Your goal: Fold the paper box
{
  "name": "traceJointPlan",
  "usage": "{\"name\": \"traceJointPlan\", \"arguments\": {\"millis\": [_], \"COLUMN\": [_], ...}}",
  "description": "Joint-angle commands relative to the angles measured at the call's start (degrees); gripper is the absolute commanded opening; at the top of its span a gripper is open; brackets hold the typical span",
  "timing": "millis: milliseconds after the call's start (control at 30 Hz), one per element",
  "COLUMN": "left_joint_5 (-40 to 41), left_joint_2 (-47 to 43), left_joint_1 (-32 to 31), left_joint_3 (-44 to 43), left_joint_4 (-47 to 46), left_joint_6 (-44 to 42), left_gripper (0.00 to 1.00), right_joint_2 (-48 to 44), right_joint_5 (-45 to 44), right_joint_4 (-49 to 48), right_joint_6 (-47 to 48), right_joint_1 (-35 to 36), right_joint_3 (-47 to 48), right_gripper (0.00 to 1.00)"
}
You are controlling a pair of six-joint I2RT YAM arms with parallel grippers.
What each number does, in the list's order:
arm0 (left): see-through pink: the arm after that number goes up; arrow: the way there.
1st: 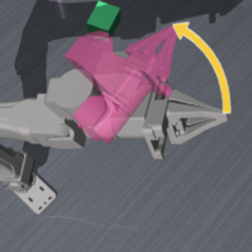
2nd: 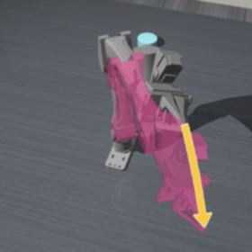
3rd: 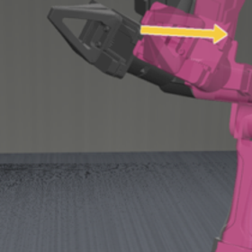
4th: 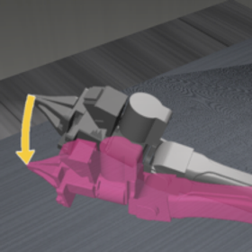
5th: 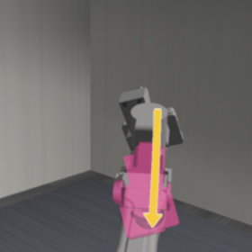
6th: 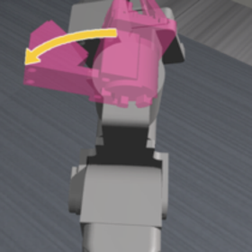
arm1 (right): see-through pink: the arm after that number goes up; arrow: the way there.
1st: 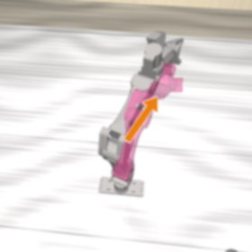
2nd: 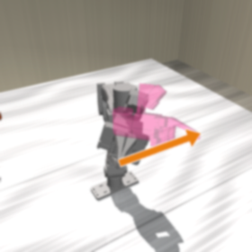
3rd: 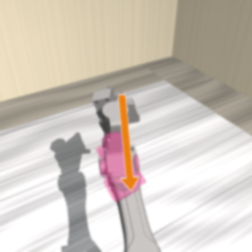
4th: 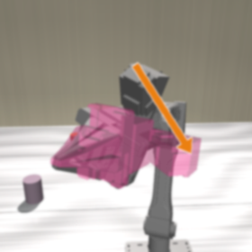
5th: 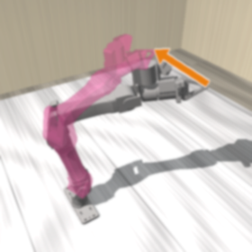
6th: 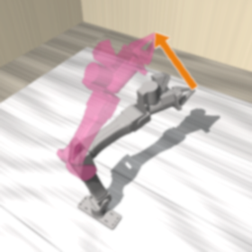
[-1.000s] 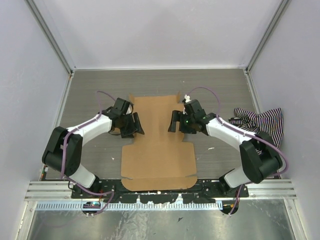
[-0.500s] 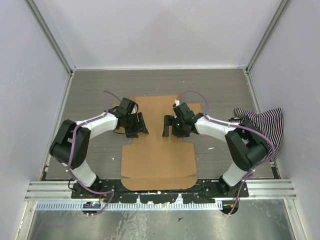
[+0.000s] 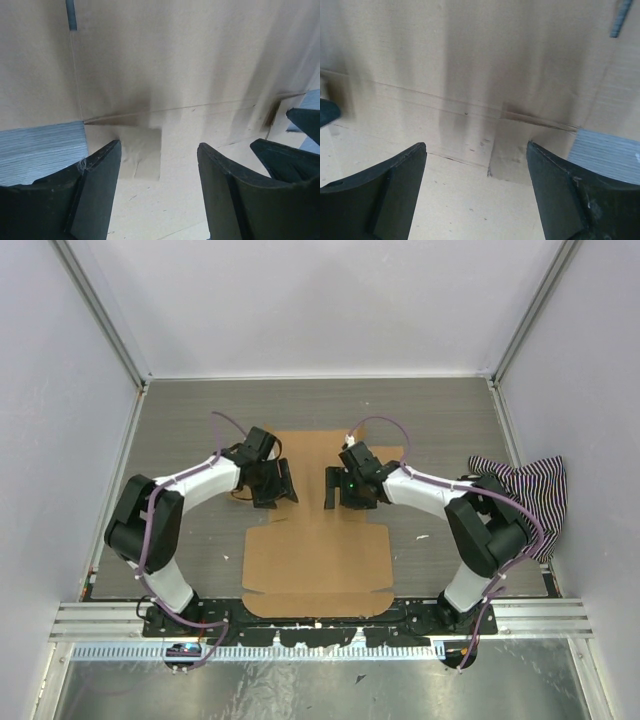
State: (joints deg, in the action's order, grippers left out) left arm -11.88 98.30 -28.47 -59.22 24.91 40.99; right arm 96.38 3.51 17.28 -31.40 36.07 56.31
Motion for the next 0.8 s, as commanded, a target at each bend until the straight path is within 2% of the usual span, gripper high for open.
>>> {"name": "traceJointPlan", "arguments": {"millis": [0, 167, 367, 567, 667, 767], "left_joint_5": [7.98, 17.92, 23.54, 19.53, 18.72, 17.75], "left_joint_2": [-1.69, -0.05, 15.43, 32.88, 38.14, 40.18], "left_joint_1": [-0.21, 0.68, 4.99, 8.90, 9.64, 9.83], "left_joint_3": [-7.81, -19.15, -43.13, -67.25, -72.84, -74.44], "left_joint_4": [7.51, 13.45, 24.16, 34.06, 35.28, 34.11], "left_joint_6": [-4.05, -8.56, -12.37, -13.13, -13.22, -12.98], "left_gripper": [0.70, 0.72, 0.72, 0.69, 0.69, 0.67], "right_joint_2": [-5.65, -11.15, -15.31, -20.17, -22.21, -23.78], "right_joint_5": [-9.82, -20.19, -23.98, -22.22, -21.58, -21.15], "right_joint_4": [6.77, 12.91, 16.71, 17.64, 18.03, 18.34], "right_joint_6": [2.41, 4.23, 5.38, 5.43, 5.48, 5.51], "right_joint_1": [0.33, -0.33, -2.48, -3.84, -4.23, -4.63], "right_joint_3": [4.99, 8.62, 8.77, 5.54, 4.33, 3.44], "right_gripper": [0.86, 0.87, 0.87, 0.87, 0.87, 0.88]}}
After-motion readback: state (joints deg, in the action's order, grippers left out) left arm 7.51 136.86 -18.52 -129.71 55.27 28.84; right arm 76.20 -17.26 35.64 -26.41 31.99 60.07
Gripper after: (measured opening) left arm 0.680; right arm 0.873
